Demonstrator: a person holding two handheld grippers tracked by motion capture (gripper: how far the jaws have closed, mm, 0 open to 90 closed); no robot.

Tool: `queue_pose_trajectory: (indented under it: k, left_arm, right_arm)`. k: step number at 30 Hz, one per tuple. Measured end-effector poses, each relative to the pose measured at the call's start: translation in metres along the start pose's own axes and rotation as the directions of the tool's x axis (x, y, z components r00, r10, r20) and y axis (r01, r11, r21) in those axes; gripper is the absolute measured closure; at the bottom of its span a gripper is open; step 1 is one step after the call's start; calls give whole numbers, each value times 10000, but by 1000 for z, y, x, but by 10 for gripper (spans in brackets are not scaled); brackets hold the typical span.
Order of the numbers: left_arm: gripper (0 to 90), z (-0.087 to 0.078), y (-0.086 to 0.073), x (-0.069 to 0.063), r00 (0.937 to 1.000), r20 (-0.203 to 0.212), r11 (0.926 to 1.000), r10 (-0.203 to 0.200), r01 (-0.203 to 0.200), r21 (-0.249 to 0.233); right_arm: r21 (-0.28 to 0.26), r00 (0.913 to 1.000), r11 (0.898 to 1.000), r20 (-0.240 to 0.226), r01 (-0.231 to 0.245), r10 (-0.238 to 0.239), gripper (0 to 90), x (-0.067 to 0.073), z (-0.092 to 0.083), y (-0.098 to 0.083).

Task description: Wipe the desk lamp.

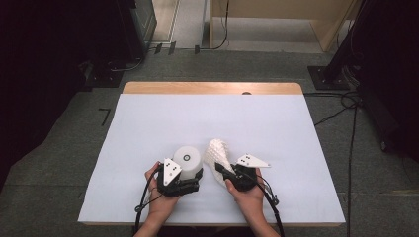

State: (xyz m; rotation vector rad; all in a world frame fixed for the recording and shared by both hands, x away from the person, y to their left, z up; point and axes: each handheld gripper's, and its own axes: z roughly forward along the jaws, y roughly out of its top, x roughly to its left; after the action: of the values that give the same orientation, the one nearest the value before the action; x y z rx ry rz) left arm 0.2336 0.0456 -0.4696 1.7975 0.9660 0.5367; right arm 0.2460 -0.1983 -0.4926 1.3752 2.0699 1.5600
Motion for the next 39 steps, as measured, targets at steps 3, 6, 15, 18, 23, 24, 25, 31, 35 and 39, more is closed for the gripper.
queue_pose_trajectory:
  k: [3,6,15,18,23,24,25,31,35,39]
  left_arm:
    - [86,-6,5,3,9989,460,9992,-29,47,-393]
    - [86,-6,5,4,9988,465,9994,138,-123,-327]
    - [86,3,-2,-6,9945,818,9977,647,-662,164]
    - [86,5,-4,-10,9928,860,9957,833,-865,333]
    - [86,7,-5,-13,9915,967,9951,873,-914,381]
    - [86,7,-5,-14,9914,955,9949,893,-934,391]
    - [86,7,-5,-14,9909,964,9945,937,-978,384]
    - [86,0,1,-9,9931,904,9972,745,-750,16]
    - [86,-4,5,-5,9950,784,9979,622,-605,-237]
    - [86,-8,7,-3,9956,731,9977,583,-555,-402]
  right_arm:
    - [119,9996,9997,-180,203,-201,780,5,3,-1]
    - [88,9979,9993,-547,366,-361,780,11,4,-1]
    - [-555,9948,9972,-852,508,-554,783,26,-10,13]
    - [-976,9937,9939,-942,507,-600,783,29,-20,21]
    - [-1298,9927,9906,-1065,425,-566,783,30,-29,29]
    - [-1305,9924,9906,-1093,412,-557,783,29,-29,29]
    - [-1283,9928,9914,-1119,272,-417,783,28,-28,28]
    - [-1025,9926,9943,-1142,292,-409,783,25,-22,23]
    - [-693,9921,9976,-1251,21,-108,783,22,-13,16]
    - [-403,9922,9991,-1241,-162,111,784,19,-7,11]
